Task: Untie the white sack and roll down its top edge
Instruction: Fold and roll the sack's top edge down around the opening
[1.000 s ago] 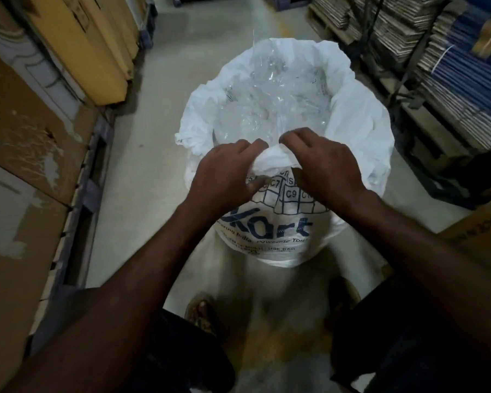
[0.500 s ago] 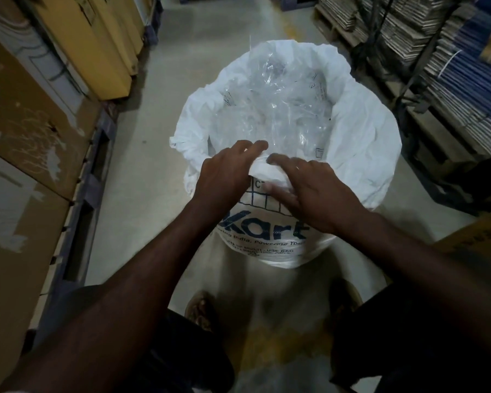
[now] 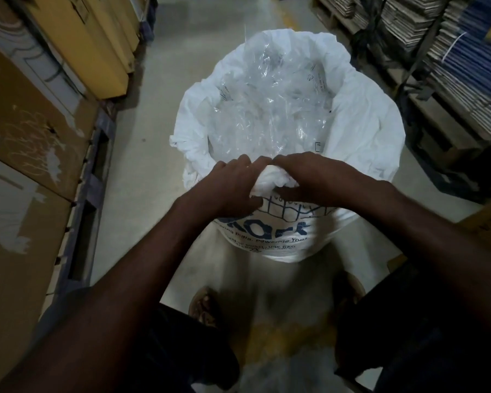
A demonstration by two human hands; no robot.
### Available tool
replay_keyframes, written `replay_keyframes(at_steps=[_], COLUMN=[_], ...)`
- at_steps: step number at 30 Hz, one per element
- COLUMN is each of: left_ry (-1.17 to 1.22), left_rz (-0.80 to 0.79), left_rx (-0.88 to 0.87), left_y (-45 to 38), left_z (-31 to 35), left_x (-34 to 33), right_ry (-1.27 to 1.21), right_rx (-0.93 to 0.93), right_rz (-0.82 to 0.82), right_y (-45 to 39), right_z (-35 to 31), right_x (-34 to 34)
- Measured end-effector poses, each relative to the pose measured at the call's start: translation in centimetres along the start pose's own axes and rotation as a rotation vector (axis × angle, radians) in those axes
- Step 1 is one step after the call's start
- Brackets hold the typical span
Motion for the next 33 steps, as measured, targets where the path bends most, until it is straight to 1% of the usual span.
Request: replay_keyframes(at_steps=[2,3,5,6,8,9,11,13,15,18,22,24,26,30,31,33], left_ry=[0.157,0.241,0.325,0.313,0.197,0.134,0.084,0.061,-0.018,-0.066,-0.020,0.016,-0.031,0.005,0.019,-0.020], left_rz=[-0.101,-0.089,0.053,0.136,0.245,0.273,0.314,0.369,0.458,0.557,0.523,0.484,0.462,0.538,0.541,0.481], left_rx=[0.011,0.003,0.007,0.018,0.011,-0.012,-0.051,-0.047,-0.046,-0.010,0.029,0.060,0.093,0.081,0.084,0.126], left_y=[0.2,0.2,0.2,0.3,0.3,0.2,0.0,-0.2,-0.4,-0.4,-1.0,-1.1,-0.7,0.0,0.2,0.5], left_z=[-0.5,-0.9,-1.7,-1.8,-1.3,-0.9,-0.2,0.1,0.1,0.5,0.9,0.1,-1.0,-2.4,-2.4,-2.4], left_x=[0.7,1.4,2.5,2.7,2.4,1.7,0.4,-0.2,-0.4,-0.3,-0.1,0.4,0.9,1.7,1.8,1.4], right_ry=[0.119,0.169,0.257,0.280,0.264,0.247,0.275,0.364,0.428,0.432,0.431,0.457,0.483,0.470,0.459,0.443], right_rx=[0.031,0.032,0.014,0.002,-0.010,-0.014,-0.032,-0.086,-0.133,-0.133,-0.093,-0.024,0.051,0.157,0.177,0.189], right_rz=[0.093,0.145,0.242,0.271,0.298,0.303,0.303,0.352,0.414,0.444,0.418,0.411,0.405,0.417,0.419,0.417], right_y=[0.1,0.1,-0.1,-0.2,0.0,0.1,0.1,-0.1,-0.7,-1.3,-1.3,-1.0,-0.8,-0.3,-0.2,0.2], right_z=[-0.1,-0.1,-0.1,-0.3,-1.0,-1.3,-1.8,-2.1,-2.1,-1.8,-1.4,-1.2,-1.0,-0.8,-1.0,-1.5], right_x=[0.3,0.5,0.9,1.0,0.6,0.3,-0.6,-1.0,-0.7,-0.4,-0.6,-0.7,-0.8,-0.8,-0.9,-1.3])
Point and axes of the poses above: each hand's wrist, its own y-axis away from the middle knuckle, its own x-axis out of the back of the hand, z = x × y, the point moved 2 cm from there along -y, towards the middle knuckle, and after that the axes turned 9 degrees about y, right-handed, at the moved point
